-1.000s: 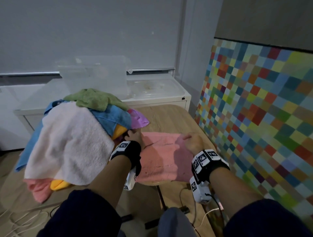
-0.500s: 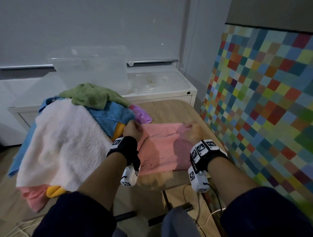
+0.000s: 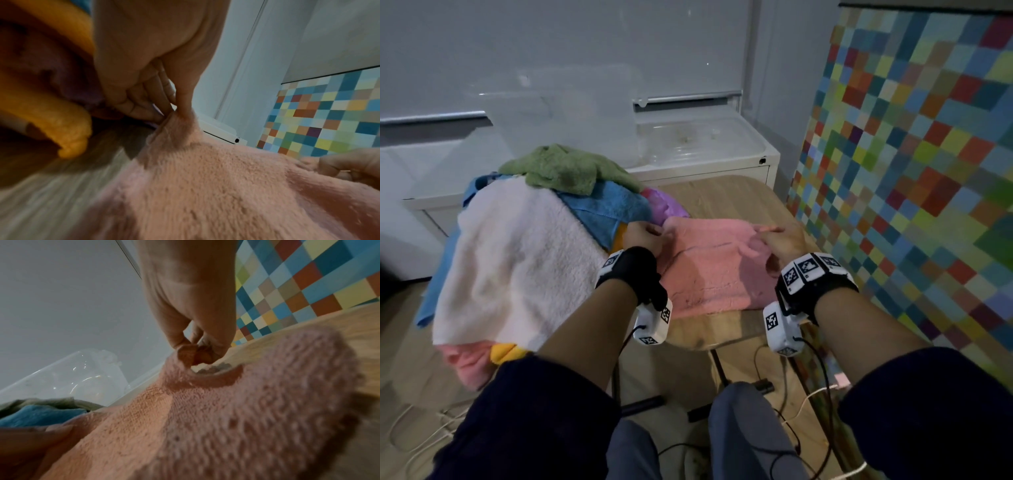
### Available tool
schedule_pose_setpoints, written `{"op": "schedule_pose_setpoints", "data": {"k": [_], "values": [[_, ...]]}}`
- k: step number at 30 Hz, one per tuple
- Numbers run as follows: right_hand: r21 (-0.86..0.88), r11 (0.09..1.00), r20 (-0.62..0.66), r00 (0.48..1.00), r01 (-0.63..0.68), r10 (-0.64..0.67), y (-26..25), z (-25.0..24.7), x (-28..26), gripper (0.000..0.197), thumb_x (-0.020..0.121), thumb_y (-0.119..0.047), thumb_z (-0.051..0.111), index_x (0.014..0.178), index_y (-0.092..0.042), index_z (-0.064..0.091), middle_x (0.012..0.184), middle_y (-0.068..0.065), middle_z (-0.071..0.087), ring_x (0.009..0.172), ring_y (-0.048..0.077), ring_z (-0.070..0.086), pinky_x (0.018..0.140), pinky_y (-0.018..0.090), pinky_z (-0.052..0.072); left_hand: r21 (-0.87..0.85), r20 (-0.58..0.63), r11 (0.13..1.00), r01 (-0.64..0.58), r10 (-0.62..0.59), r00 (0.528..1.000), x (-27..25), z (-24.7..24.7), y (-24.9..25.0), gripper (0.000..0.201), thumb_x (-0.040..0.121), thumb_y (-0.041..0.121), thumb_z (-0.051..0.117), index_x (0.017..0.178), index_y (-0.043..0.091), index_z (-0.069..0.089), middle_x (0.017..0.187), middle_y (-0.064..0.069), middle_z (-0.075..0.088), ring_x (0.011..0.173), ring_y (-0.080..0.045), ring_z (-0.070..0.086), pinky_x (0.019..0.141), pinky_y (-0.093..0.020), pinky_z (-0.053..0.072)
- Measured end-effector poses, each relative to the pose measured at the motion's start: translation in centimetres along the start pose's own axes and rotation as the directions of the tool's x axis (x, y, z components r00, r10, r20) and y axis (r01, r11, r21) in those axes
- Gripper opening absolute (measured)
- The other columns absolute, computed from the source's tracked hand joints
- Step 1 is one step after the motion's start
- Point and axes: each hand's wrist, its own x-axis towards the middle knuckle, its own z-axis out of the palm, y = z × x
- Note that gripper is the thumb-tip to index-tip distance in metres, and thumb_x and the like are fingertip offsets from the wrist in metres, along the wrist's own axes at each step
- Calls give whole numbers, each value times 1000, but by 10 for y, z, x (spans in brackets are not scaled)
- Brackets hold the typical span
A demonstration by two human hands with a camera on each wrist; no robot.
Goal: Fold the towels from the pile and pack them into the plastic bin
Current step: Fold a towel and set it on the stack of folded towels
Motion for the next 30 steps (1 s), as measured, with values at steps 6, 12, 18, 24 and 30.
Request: {"op": "schedule_pose_setpoints", "data": {"k": [6,12,18,24,30], "values": [[12,995,-103,990,102,-100,-6,-15,-11,22,85,2,52,86,-3,73,81,1,68,68,4,57,68,16,48,-12,-51,998,-56,55,997,-19,-10,7,22,82,13,64,62,18,56,54,2,51,34,-5,46,30,-10,32],[-11,994,-12,994,-104,104,8,-27,-16,36,57,-15,81,88,-5,68,85,10,70,75,25,68,64,28,58,-135,81,981,-139,151,985,-35,-13,2,25,80,-2,60,65,10,45,56,-5,43,27,1,39,33,-11,33],[-145,987,-12,998,-69,68,1,-31,-11,13,75,-8,74,81,-4,63,84,8,65,71,21,63,51,21,47,-202,216,976,-84,128,968,-34,-16,1,22,80,-9,58,78,11,64,73,-2,59,63,-7,53,51,-10,45],[-171,971,-75,980,169,-184,-6,-10,9,19,84,-3,57,84,-16,70,93,2,69,90,17,62,86,27,49,-100,29,970,-221,225,974,-16,-8,-5,20,87,6,59,105,2,68,90,-8,65,62,1,55,59,-10,45],[-226,966,-114,982,124,-153,16,3,23,23,83,2,56,87,-14,72,102,4,70,98,22,63,81,16,42,59,42,973,-223,221,974,-2,2,-14,28,83,-1,57,108,4,69,100,-21,69,85,-25,63,73,-22,41]]}}
